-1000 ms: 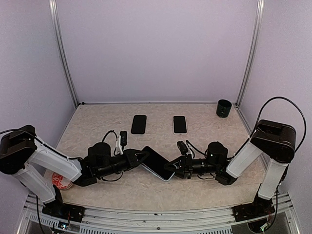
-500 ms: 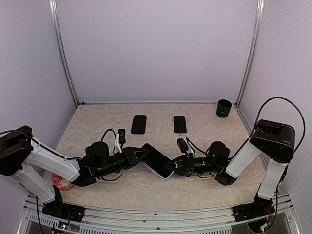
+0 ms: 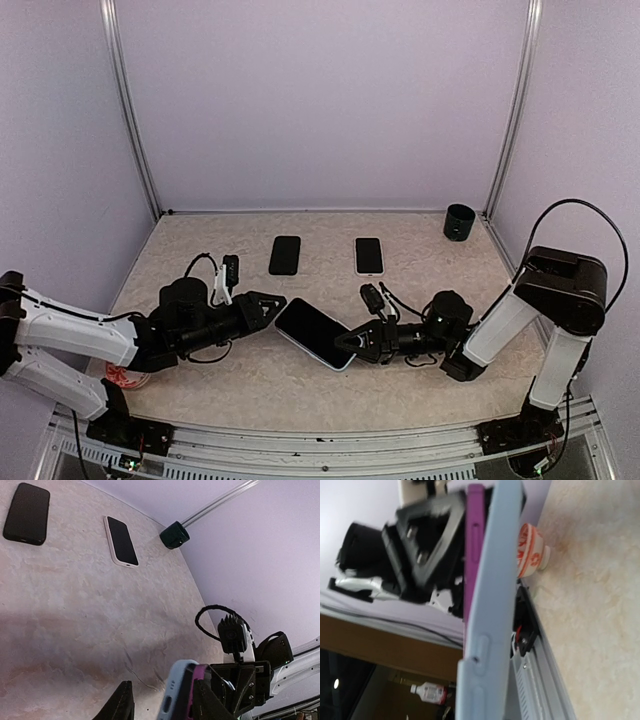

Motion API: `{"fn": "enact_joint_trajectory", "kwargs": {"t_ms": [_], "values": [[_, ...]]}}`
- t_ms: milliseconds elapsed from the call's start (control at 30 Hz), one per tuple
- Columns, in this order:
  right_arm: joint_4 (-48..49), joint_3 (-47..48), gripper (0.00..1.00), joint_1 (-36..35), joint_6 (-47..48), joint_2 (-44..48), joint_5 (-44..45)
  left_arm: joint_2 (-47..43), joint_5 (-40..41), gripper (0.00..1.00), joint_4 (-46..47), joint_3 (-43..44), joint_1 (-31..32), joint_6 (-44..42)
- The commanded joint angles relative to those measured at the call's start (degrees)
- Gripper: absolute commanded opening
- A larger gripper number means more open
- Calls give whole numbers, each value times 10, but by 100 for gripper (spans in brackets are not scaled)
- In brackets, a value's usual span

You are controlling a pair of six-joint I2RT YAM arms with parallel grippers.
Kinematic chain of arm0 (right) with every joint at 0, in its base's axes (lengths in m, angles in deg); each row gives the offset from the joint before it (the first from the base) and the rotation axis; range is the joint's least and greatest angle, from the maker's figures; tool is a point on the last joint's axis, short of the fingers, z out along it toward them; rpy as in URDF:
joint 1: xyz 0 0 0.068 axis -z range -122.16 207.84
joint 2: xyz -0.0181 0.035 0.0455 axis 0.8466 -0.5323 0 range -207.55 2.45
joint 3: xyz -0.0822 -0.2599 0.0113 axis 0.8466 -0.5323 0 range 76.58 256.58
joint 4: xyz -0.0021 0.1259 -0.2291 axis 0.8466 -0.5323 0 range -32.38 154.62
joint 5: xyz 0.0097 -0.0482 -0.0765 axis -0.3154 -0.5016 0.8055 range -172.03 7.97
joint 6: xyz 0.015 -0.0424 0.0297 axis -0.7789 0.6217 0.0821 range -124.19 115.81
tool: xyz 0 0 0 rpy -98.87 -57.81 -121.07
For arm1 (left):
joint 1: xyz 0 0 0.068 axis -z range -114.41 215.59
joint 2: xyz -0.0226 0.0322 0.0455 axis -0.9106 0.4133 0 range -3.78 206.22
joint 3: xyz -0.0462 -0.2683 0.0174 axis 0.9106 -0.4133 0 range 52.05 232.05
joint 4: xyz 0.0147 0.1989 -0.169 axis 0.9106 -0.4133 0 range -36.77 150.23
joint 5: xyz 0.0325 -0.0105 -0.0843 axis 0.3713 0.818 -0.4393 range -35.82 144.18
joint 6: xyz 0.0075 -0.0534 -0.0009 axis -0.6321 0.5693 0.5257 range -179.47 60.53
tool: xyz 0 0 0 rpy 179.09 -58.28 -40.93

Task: Put the phone into the phone case
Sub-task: Press the phone case against the phone.

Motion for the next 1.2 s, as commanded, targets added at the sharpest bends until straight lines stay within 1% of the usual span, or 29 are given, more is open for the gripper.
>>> {"fn": "enact_joint_trajectory", "kwargs": {"t_ms": [0,100,167,267,300,367,467,633,667,700,733,933,1167], "values": [[67,9,0,-9,29,38,-29,-54,26,42,-86,-15,-36,-20],[38,10,0,-7,48,51,-39,-80,-1,45,-104,-20,-60,-24],[-2,17,0,-7,75,66,-51,-85,-27,47,-109,-22,-75,-29],[-96,29,0,-5,148,97,-69,-78,-93,51,-96,-21,-93,-40],[-149,37,0,-4,174,108,-73,-73,-116,52,-89,-20,-96,-46],[-221,49,0,-4,226,132,-81,-60,-156,64,-73,-16,-99,-52],[-301,63,0,-2,294,159,-94,-41,-209,65,-40,-14,-99,-53],[-412,75,0,4,380,196,-105,-23,-260,66,12,-14,-100,-51],[-426,75,0,5,391,201,-106,-21,-269,86,21,-13,-99,-50],[-436,75,0,6,399,206,-108,-18,-277,97,30,-13,-99,-47],[-443,73,0,7,407,210,-111,-16,-284,99,36,-13,-99,-46],[-486,74,0,8,445,223,-123,-12,-310,99,67,-19,-99,-47],[-541,91,0,9,496,231,-138,0,-399,99,97,-17,-99,-67]]}}
